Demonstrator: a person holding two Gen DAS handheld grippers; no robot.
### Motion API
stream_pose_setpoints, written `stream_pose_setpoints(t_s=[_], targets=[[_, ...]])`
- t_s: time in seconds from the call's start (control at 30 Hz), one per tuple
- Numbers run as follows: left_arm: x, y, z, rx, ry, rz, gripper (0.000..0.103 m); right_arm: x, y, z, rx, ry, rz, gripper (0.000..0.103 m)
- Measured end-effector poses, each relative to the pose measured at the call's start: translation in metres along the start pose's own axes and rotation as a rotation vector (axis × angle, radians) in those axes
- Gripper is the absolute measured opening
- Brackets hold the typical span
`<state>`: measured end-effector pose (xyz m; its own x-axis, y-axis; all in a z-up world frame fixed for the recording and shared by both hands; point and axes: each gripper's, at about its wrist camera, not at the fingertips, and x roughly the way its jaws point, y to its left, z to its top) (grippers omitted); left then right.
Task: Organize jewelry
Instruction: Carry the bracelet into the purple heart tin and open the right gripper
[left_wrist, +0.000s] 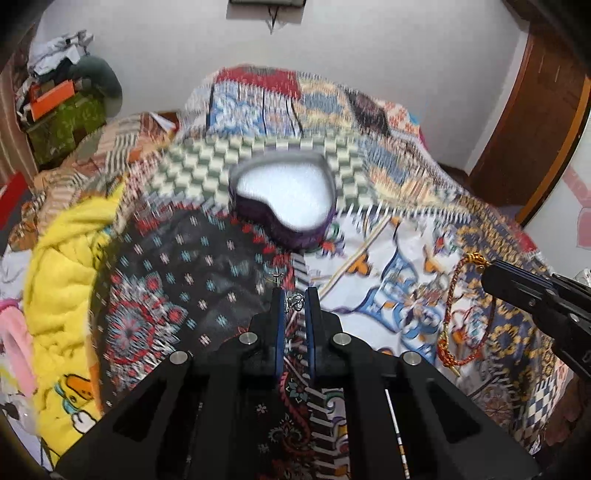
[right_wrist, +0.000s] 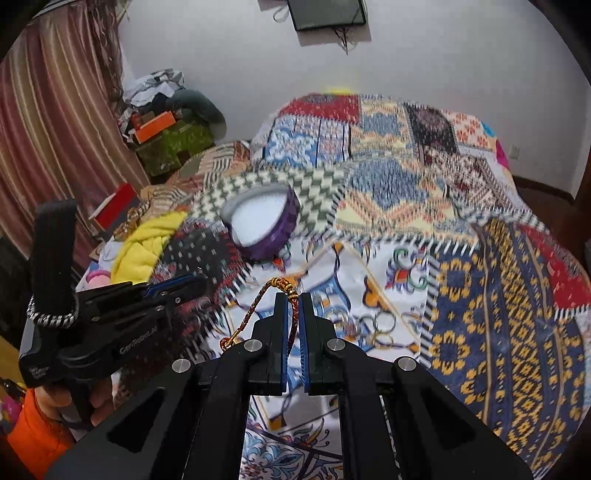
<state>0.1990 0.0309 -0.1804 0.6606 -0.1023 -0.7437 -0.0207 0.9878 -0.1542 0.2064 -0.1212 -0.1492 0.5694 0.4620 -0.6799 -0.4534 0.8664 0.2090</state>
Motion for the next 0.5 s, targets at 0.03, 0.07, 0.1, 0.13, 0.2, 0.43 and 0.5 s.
stream_pose_setpoints(t_s=[0.03, 0.07, 0.1, 0.13, 0.2, 0.43, 0.5], targets=[[-0.006, -0.001, 0.003, 0.002, -0.017, 0.0, 0.009, -0.003, 0.002, 0.003, -0.003, -0.012, -0.002, 0.005], [-0.014, -0.001, 0.006, 0.005, -0.038, 0.001, 0.009, -0.007, 0.003, 0.007, -0.007, -0.027, -0.006, 0.005], [-0.022, -0.002, 0.009, 0.007, -0.061, 0.001, 0.009, -0.012, 0.006, 0.012, -0.012, -0.044, -0.008, 0.005], [-0.028, -0.002, 0.014, 0.009, -0.078, 0.001, 0.009, -0.016, 0.008, 0.017, -0.016, -0.06, -0.01, 0.005], [-0.04, -0.002, 0.021, 0.009, -0.112, 0.0, 0.009, -0.023, 0.012, 0.026, -0.024, -0.088, -0.014, 0.005], [-0.069, 0.0, 0.041, 0.022, -0.2, 0.011, 0.009, -0.034, 0.026, 0.051, -0.052, -0.161, -0.024, 0.005], [-0.074, 0.002, 0.047, 0.025, -0.217, 0.013, 0.009, -0.034, 0.029, 0.056, -0.061, -0.173, -0.026, 0.005]])
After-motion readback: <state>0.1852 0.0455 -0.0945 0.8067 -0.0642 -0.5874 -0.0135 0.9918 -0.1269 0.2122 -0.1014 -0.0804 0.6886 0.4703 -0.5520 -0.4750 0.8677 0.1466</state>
